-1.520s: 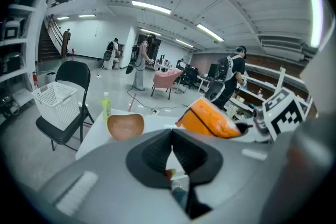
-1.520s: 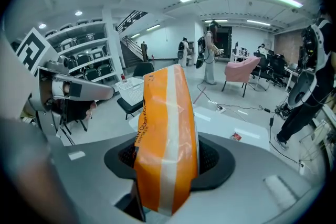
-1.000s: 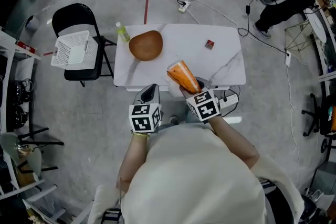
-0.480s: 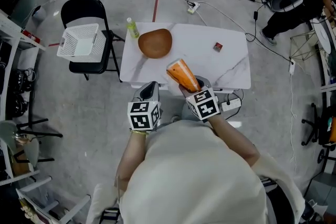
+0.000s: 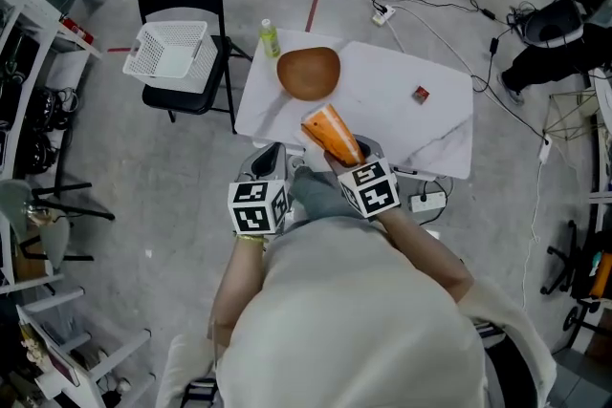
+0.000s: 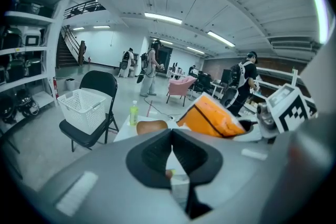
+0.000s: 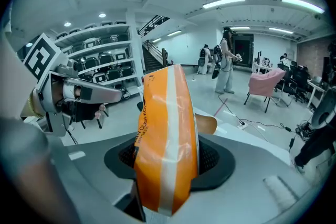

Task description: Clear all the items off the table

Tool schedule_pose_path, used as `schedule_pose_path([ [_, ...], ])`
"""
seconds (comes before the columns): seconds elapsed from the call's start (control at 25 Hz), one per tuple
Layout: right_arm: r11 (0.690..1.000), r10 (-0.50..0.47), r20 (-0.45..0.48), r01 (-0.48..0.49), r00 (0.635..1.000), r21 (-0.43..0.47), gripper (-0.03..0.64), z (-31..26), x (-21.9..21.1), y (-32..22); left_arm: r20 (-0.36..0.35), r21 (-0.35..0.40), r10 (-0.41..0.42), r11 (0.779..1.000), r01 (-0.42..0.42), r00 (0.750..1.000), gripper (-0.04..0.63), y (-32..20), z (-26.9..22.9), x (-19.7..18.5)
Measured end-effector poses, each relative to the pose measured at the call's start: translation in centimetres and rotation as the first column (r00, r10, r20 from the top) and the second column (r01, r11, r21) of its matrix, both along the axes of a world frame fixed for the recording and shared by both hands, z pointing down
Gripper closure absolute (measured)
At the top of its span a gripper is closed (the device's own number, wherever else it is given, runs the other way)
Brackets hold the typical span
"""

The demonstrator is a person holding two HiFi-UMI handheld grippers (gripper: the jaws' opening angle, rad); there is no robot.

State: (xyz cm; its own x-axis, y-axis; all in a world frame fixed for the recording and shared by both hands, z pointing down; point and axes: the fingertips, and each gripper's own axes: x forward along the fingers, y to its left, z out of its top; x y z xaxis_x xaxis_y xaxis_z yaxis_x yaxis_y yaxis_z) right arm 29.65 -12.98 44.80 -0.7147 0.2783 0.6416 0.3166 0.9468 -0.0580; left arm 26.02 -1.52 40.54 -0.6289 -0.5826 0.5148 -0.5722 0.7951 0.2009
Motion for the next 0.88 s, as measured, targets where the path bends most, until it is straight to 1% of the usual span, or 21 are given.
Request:
schedule_pose_path([
  [0.16, 0.999, -0.051, 0.005, 0.051, 0.999, 0.009, 0.396, -0.1, -2.2, 1.1, -0.004, 0.003, -0.046, 0.999, 0.046, 0.999, 0.586, 1.4, 0.3, -1.7],
  [0.28, 0.997, -0.071, 0.01, 0.071, 0.997, 0.012, 0.396, -0.3, -4.5, 1.7, -0.008, 0.009, -0.079, 0.997, 0.079, 0.997, 0.586, 2.4, 0.5, -3.6],
  [0.48, 0.996, -0.09, 0.012, 0.09, 0.996, -0.003, 0.396, -0.5, -8.3, 3.0, -0.004, 0.004, -0.094, 0.996, 0.094, 0.996, 0.586, 3.7, 0.4, -6.8],
  [0.88, 0.988, -0.149, -0.005, 0.148, 0.989, -0.053, 0.396, -0.8, -15.7, 6.9, -0.016, -0.001, -0.154, 0.988, 0.154, 0.988, 0.586, 7.0, -0.3, -13.6],
])
